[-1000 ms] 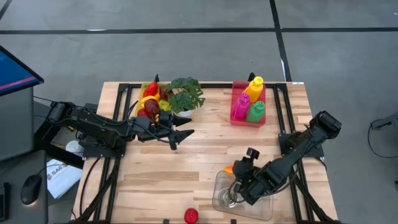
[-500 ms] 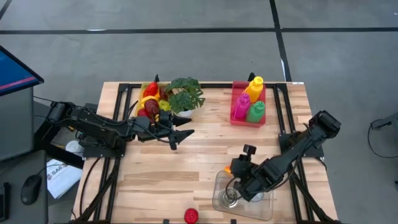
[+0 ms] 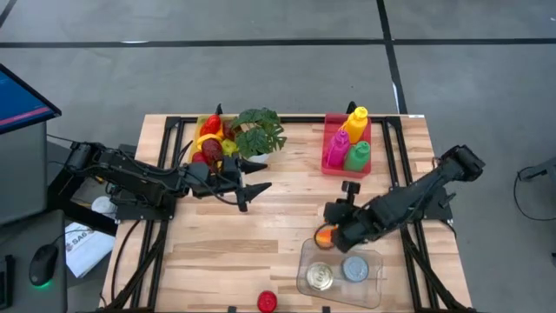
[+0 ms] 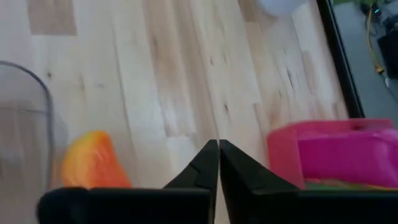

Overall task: Pick & Place Food Item
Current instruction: Put the orange mango into the yellow bin

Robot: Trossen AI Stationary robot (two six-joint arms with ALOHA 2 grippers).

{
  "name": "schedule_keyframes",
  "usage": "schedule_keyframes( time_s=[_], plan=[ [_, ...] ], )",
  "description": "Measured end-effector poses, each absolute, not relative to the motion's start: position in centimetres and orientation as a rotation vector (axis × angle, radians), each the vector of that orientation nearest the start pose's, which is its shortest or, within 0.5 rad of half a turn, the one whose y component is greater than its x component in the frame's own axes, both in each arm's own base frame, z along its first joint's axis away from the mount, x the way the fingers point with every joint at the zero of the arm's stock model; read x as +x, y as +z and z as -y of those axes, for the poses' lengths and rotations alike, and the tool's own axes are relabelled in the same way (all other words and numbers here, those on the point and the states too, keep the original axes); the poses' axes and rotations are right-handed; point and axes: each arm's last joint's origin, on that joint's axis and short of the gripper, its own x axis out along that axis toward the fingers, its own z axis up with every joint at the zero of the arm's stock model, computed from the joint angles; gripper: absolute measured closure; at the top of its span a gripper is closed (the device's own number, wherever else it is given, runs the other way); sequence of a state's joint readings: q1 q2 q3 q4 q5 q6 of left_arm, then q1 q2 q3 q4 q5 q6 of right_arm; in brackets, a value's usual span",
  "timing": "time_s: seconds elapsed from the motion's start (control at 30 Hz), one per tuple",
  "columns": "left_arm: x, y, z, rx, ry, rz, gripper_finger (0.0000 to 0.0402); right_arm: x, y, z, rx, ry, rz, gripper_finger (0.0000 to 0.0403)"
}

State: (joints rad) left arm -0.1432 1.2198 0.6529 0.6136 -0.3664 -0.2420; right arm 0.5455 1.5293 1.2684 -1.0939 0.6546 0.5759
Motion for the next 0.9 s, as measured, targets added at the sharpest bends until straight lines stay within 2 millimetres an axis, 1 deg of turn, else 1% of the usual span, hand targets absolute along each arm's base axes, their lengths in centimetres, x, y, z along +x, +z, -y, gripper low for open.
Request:
schedule_keyframes(
  time_s=[0.1, 0.23, 0.37, 0.57, 0.73, 0.83, 0.9],
  plan=[
    [26.2, 27.7, 2.7, -0.257, 0.215, 0.088, 0.0097, 24.0, 28.2, -11.7, -0.209, -0.362, -1.037, 0.0396],
    [26.1, 28.0, 2.6, -0.259, 0.217, 0.123, 0.0097, 22.2, 29.0, -10.1, -0.098, -0.285, -1.065, 0.0392],
    [26.2, 28.1, 2.1, -0.206, 0.239, 0.128, 0.0097, 20.3, 28.9, -9.1, -0.048, -0.262, -1.007, 0.0400],
    [26.2, 28.0, 2.0, -0.141, 0.248, 0.116, 0.0097, 18.1, 27.8, -8.0, 0.014, -0.238, -0.960, 0.0398],
    [26.2, 28.0, 2.0, -0.126, 0.248, 0.113, 0.0097, 17.3, 26.4, -7.5, -0.015, -0.245, -0.991, 0.0401],
    [26.2, 28.0, 2.0, -0.126, 0.248, 0.113, 0.0097, 17.4, 25.9, -7.2, -0.021, -0.265, -1.009, 0.0398],
    [26.2, 28.0, 2.0, -0.126, 0.249, 0.114, 0.0097, 17.8, 25.7, -6.9, -0.021, -0.295, -1.009, 0.0395]
  ],
)
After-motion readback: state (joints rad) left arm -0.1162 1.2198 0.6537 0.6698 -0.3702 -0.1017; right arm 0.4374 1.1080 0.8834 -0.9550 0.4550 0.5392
